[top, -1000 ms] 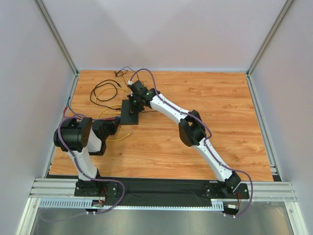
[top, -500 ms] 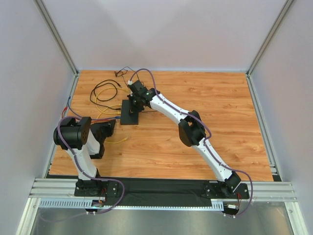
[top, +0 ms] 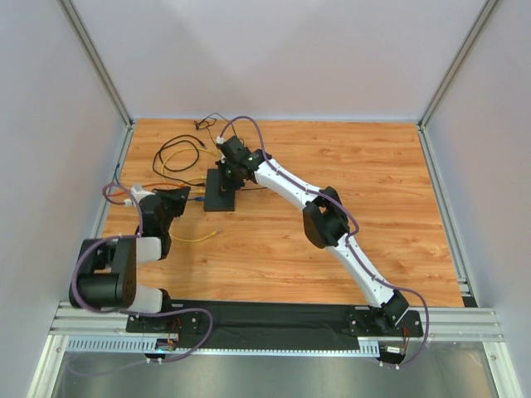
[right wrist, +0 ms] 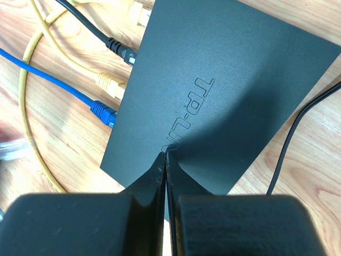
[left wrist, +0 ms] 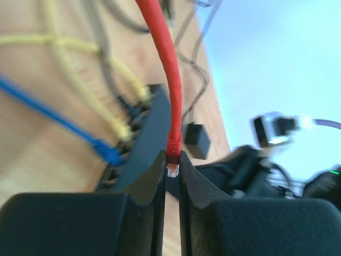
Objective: Pull the plug from the switch port
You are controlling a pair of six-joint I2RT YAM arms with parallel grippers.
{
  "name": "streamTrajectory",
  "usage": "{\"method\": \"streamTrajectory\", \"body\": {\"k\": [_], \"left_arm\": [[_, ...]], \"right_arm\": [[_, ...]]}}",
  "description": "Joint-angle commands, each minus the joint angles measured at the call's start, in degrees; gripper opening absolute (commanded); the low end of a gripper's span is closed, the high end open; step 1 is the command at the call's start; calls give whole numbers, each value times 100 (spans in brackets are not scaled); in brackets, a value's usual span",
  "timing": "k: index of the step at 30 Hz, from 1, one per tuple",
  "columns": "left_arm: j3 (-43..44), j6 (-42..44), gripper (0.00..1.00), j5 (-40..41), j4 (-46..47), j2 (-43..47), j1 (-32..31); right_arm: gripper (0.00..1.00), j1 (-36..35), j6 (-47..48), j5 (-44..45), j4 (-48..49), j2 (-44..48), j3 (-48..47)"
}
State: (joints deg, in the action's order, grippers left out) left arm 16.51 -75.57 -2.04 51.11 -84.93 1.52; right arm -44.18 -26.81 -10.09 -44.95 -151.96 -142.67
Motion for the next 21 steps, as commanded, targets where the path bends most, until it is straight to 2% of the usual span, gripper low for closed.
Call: {"method": "streamTrajectory", "body": {"k": [1,3,5,11,14,16,19,21], "left_arm": [[579,1192,0,72,-1959,1090,-90],[791,1710,0,46,-2454,1697,-143],[1202,2271,0,-15,-3333,2179,-134],[2021,3267,0,-305,-4907,3165,-134],[2478,3671,0,-630,-5540,3386,-134],[2812,3865,0,-1200,-5700,3395,-143],[3338,4066,0,-1788,-6085,3132,-406],[3560,4164,0,-1948,-6392,3035,-643]], "right_arm": [[1,85,369,420,-639,-335,415],[3,103,422,297,-489,-194,625],[5,120,474,236,-436,-132,688],[7,173,571,-36,-129,87,942],[8,191,633,-116,74,254,1136],[9,226,677,-108,232,360,1251],[11,340,651,-20,705,937,1767],[12,401,624,33,1309,1299,2470]]}}
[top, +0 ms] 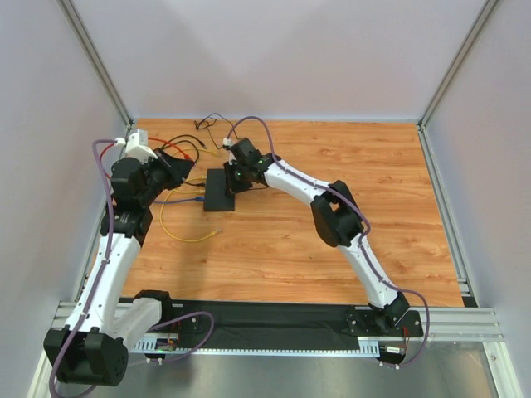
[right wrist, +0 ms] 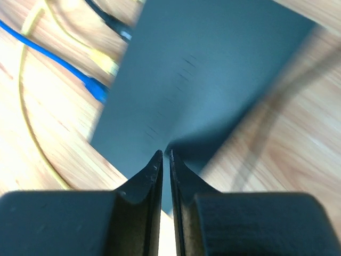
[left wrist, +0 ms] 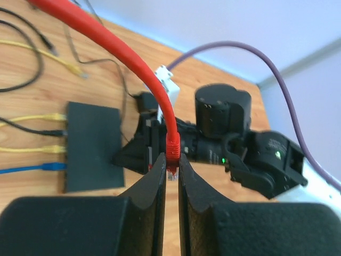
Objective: Pull the plug from the switch port
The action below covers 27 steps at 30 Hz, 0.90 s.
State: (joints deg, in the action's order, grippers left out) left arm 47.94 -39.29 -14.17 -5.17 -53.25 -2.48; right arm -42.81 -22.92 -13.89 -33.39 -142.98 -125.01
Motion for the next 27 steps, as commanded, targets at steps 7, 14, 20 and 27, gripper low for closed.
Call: {"method": "streamTrajectory", "body": {"k": [7,14,20,27], "left_arm": [[1119,651,0,-1289,-1144,-702,-1174],[1612,572,0,-1193,-1040,-1678,-2720],[2271,343,0,-1307,-635,-3110,-3749],[3694,255,0,-1369,-1160,-4754,-4321]], "right_arm": [[15,851,139,484,2045,2271,2857],[21,1722,7,212,3109,3504,4317],[27,2548,-55,62,3118,3786,4976],[31,3296,-257,-158,3286,3874,5461]]}}
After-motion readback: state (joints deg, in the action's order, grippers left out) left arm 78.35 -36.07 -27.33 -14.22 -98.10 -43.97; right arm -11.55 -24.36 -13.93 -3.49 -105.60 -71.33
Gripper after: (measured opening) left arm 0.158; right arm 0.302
